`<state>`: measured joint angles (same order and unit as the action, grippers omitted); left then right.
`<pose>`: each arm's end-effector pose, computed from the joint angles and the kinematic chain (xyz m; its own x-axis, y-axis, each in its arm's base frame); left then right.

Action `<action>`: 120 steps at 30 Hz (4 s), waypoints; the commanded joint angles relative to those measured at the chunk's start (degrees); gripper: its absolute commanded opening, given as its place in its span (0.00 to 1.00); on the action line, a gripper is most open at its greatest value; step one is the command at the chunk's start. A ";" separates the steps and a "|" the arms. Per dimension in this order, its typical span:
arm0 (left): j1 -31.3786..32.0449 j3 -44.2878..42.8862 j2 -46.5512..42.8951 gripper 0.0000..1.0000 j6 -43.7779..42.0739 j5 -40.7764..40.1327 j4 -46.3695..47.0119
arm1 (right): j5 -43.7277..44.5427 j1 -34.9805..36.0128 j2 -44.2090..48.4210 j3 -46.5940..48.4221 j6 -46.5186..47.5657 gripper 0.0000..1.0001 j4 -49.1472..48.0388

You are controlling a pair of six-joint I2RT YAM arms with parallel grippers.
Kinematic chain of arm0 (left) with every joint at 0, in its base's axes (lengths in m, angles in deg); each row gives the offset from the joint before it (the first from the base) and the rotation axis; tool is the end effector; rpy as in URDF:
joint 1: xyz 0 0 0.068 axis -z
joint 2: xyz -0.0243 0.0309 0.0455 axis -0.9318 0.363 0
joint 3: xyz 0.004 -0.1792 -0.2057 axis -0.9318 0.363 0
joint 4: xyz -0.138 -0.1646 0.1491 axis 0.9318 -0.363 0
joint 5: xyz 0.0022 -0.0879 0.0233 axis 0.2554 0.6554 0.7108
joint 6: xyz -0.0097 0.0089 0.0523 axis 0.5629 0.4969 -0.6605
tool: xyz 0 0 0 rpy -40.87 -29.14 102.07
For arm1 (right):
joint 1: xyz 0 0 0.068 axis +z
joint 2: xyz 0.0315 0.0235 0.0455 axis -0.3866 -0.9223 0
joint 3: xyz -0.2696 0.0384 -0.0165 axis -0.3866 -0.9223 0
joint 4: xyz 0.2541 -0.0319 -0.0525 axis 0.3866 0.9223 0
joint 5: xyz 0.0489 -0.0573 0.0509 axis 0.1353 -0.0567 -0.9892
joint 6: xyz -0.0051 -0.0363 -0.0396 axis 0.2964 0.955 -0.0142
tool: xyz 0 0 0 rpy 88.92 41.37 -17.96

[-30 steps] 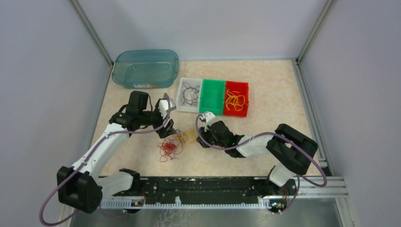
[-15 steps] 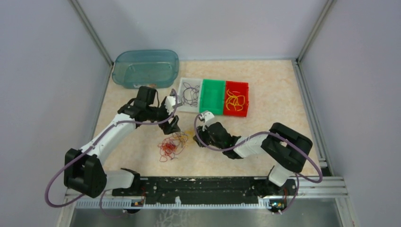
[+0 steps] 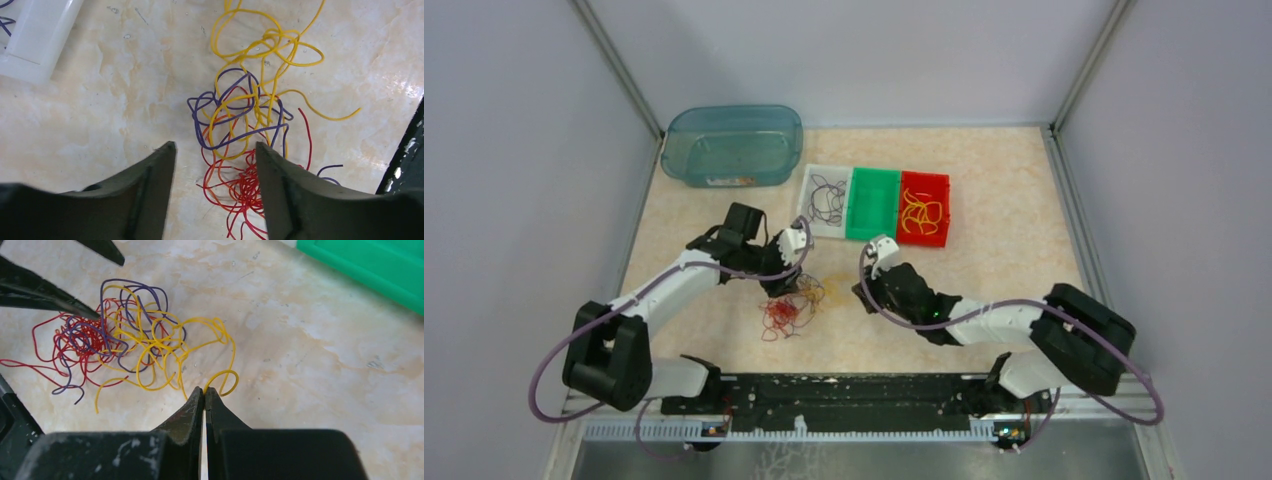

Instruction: Untangle the cables

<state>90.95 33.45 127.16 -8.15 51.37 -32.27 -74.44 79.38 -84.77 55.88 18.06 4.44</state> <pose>0.2276 -0.1130 0.2084 -0.2431 0.6796 -0.6922 0.9428 0.3333 -0.0039 0.1532 0.2212 0.1633 -0.4921 -0.0716 -0.8676 -0.5941 0.7561 0.2745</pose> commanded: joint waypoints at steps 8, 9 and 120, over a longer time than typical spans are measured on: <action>0.31 3.79 -2.66 0.41 -4.67 -3.12 1.34 | -1.62 0.58 25.39 0.90 0.14 0.00 18.11; 0.34 3.67 -2.73 0.38 -4.82 -3.16 1.20 | -2.18 0.58 26.86 2.06 0.07 0.00 19.91; -18.62 -34.97 -28.94 0.00 23.59 28.57 5.55 | -30.22 3.53 9.89 4.15 7.49 0.71 -23.69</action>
<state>72.22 0.34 98.11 14.89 78.73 -27.15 -104.49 82.66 -81.10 63.77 26.69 -19.20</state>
